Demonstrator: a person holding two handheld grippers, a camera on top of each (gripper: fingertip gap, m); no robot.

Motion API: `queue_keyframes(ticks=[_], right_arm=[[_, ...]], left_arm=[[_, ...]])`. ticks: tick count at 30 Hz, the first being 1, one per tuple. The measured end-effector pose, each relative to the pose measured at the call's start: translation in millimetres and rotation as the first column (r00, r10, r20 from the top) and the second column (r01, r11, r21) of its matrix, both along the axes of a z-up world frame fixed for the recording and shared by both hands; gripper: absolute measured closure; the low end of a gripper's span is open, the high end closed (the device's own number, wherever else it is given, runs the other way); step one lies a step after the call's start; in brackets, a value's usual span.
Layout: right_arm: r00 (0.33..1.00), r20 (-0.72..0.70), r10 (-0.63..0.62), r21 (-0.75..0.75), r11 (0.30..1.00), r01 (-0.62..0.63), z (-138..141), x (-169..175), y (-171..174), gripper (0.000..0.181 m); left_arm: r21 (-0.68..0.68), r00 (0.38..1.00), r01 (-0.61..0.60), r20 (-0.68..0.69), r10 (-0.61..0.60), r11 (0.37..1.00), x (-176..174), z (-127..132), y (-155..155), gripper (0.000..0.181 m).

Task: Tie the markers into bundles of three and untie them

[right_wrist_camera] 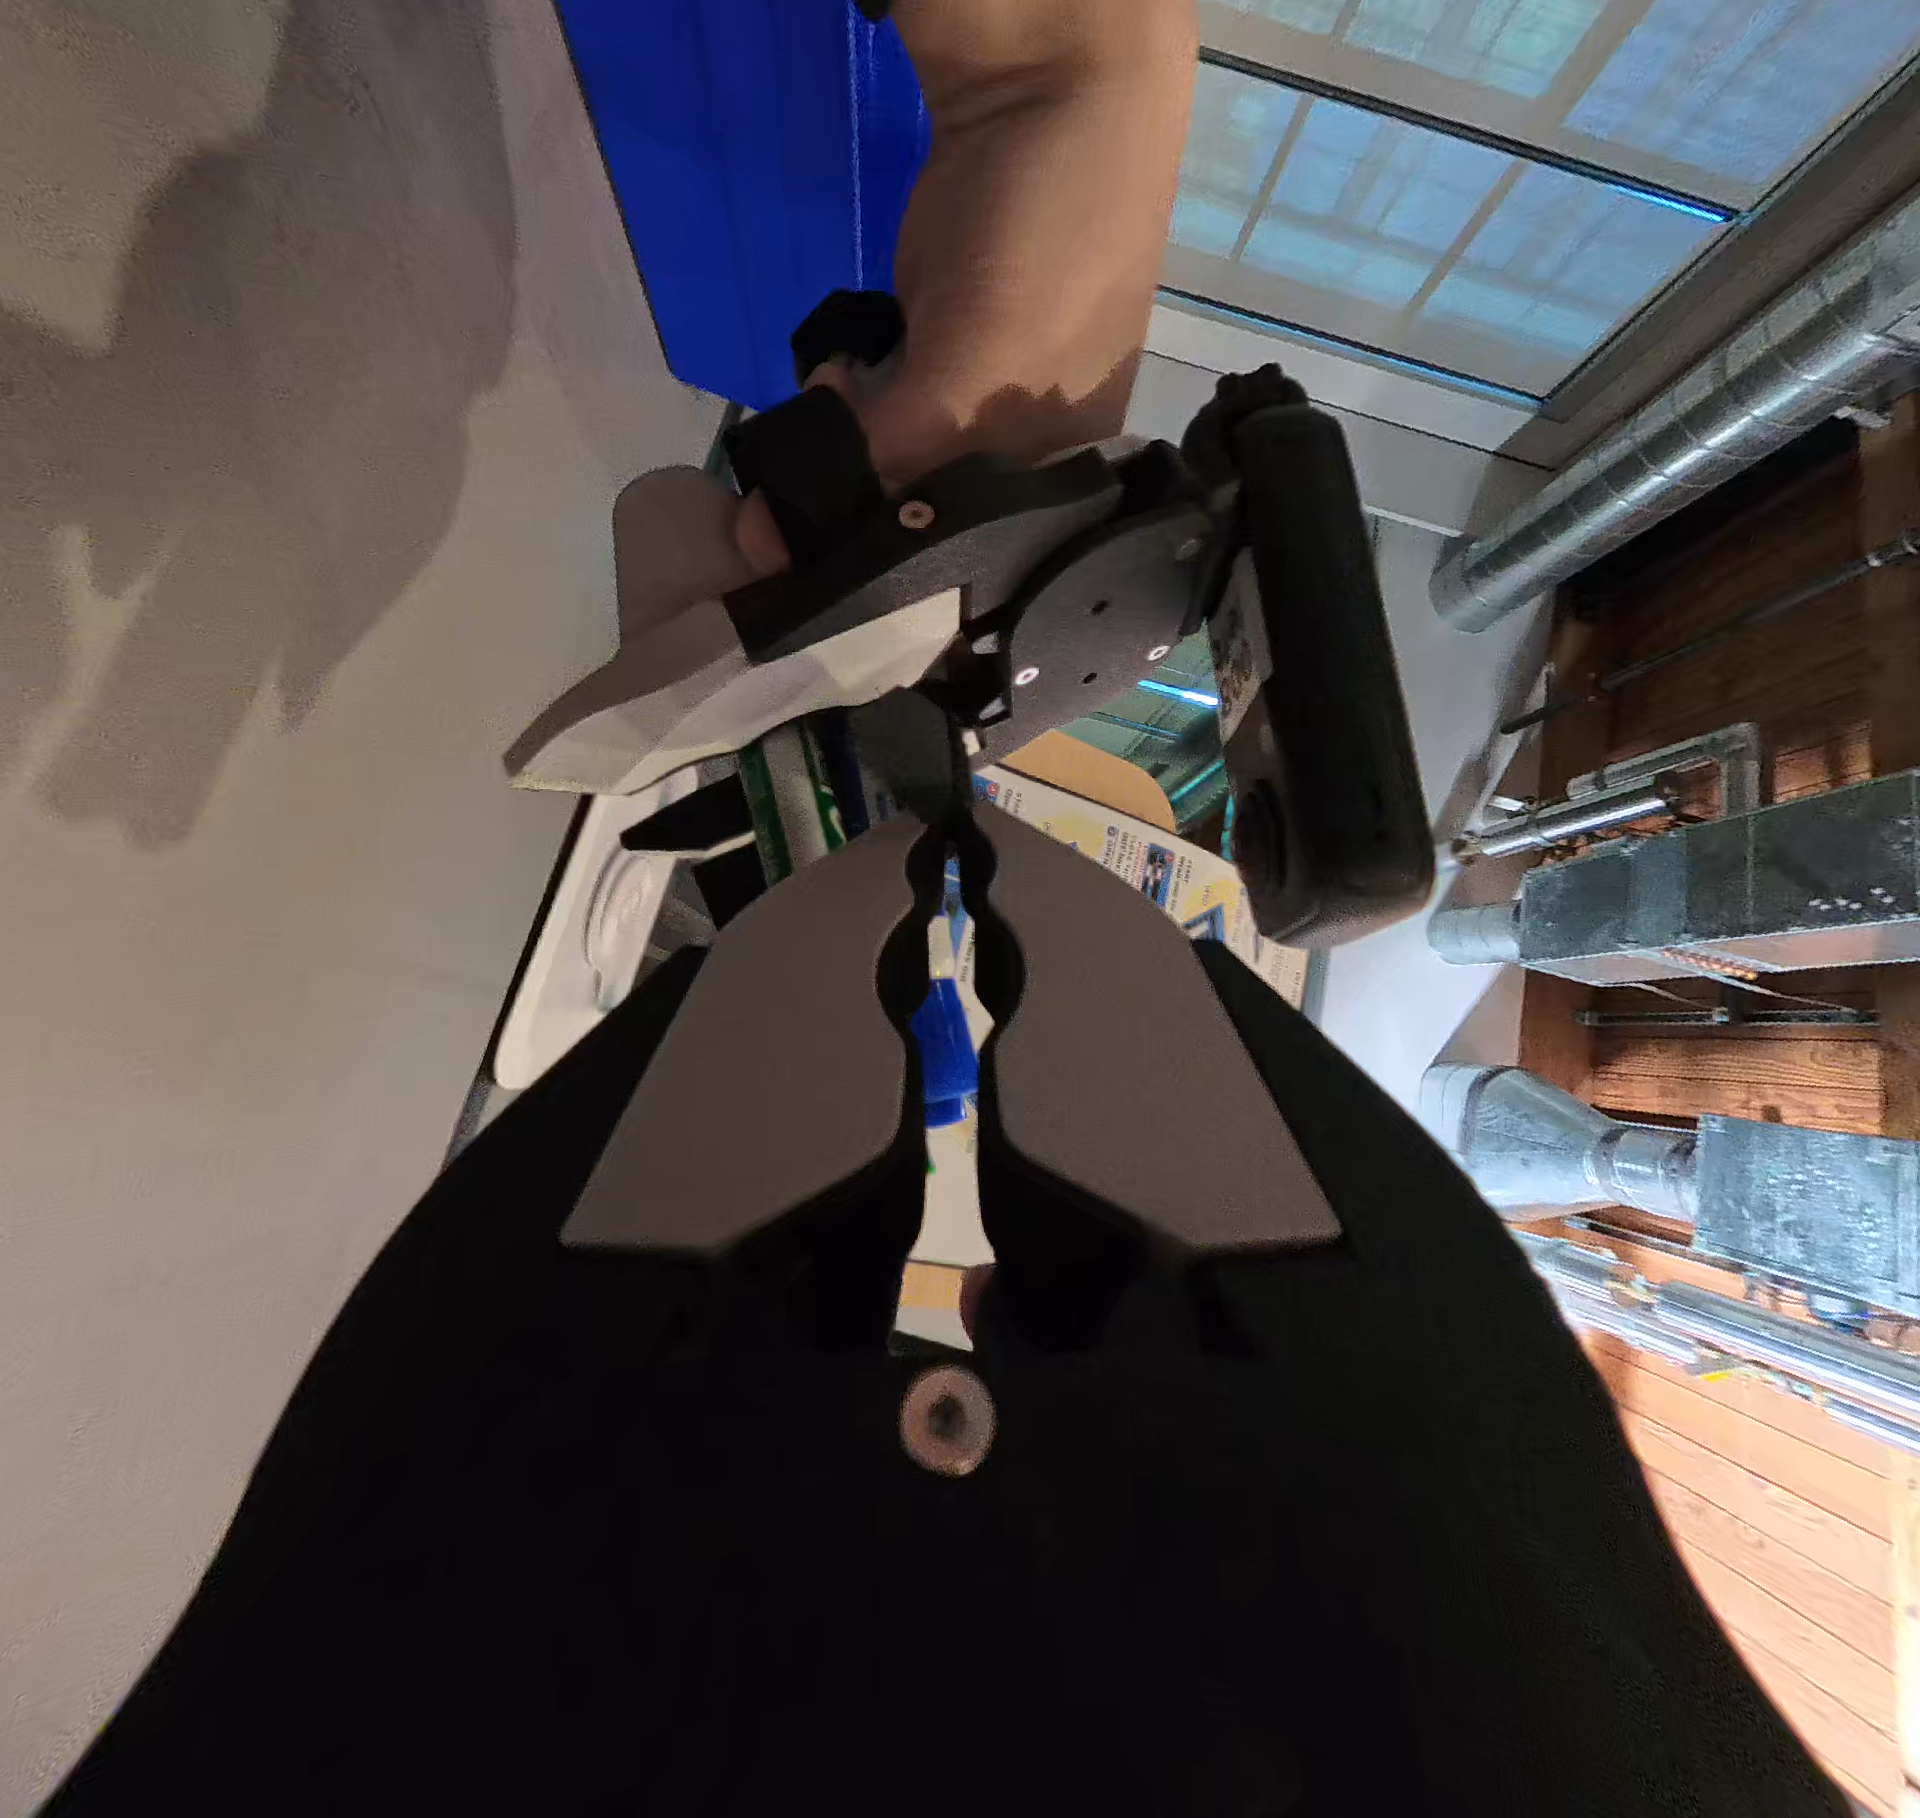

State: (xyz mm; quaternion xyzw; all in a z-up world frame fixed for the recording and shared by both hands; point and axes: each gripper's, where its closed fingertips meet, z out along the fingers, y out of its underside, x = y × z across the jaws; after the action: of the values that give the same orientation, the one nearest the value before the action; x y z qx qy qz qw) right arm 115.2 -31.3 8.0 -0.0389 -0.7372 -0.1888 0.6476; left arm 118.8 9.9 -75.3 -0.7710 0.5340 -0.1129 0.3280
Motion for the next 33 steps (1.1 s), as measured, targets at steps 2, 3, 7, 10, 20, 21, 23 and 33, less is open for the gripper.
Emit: queue_keyframes(ticks=[2, 3, 7, 10, 20, 21, 23, 33], right_arm=[[1.000, 0.016, -0.008, 0.032, 0.999, 0.008, -3.5, -1.1, 1.1, 0.178], [1.000, 0.021, -0.011, 0.042, 0.999, 0.010, -4.5, -1.2, 1.2, 0.178], [1.000, 0.031, -0.006, 0.093, 0.996, 0.004, -4.7, -0.9, 0.3, 0.178], [0.999, 0.040, 0.003, 0.111, 0.994, -0.007, -5.4, 0.0, -1.6, 0.178], [0.994, 0.034, 0.102, 0.161, 0.981, -0.106, -4.1, 2.0, -18.9, 0.177], [0.993, 0.042, 0.109, 0.153, 0.982, -0.114, -5.3, 1.9, -20.6, 0.177], [0.993, 0.035, 0.116, 0.164, 0.979, -0.120, -4.1, 0.8, -22.8, 0.176], [0.989, 0.044, 0.140, 0.186, 0.972, -0.145, -1.7, 2.8, -27.5, 0.172]], left_arm=[[-0.006, 1.000, -0.005, 0.007, 0.005, 1.000, 0.0, 0.7, 0.0, 0.139], [-0.002, 1.000, -0.005, 0.013, 0.005, 1.000, 0.5, 1.3, 0.4, 0.139], [0.000, 1.000, -0.001, 0.023, 0.001, 1.000, 2.6, 2.2, 0.9, 0.139], [0.011, 0.999, 0.003, 0.047, -0.004, 1.000, 5.2, 6.4, 1.1, 0.139], [-0.008, 0.994, 0.047, 0.102, -0.046, 0.999, 8.4, 14.9, -8.8, 0.139], [-0.012, 0.994, 0.048, 0.103, -0.046, 0.999, 8.2, 14.4, -8.7, 0.139], [-0.019, 0.993, 0.062, 0.105, -0.060, 0.998, 8.6, 13.4, -10.8, 0.139], [0.012, 0.967, 0.156, 0.201, -0.155, 0.988, 19.9, 24.8, -19.5, 0.139]])
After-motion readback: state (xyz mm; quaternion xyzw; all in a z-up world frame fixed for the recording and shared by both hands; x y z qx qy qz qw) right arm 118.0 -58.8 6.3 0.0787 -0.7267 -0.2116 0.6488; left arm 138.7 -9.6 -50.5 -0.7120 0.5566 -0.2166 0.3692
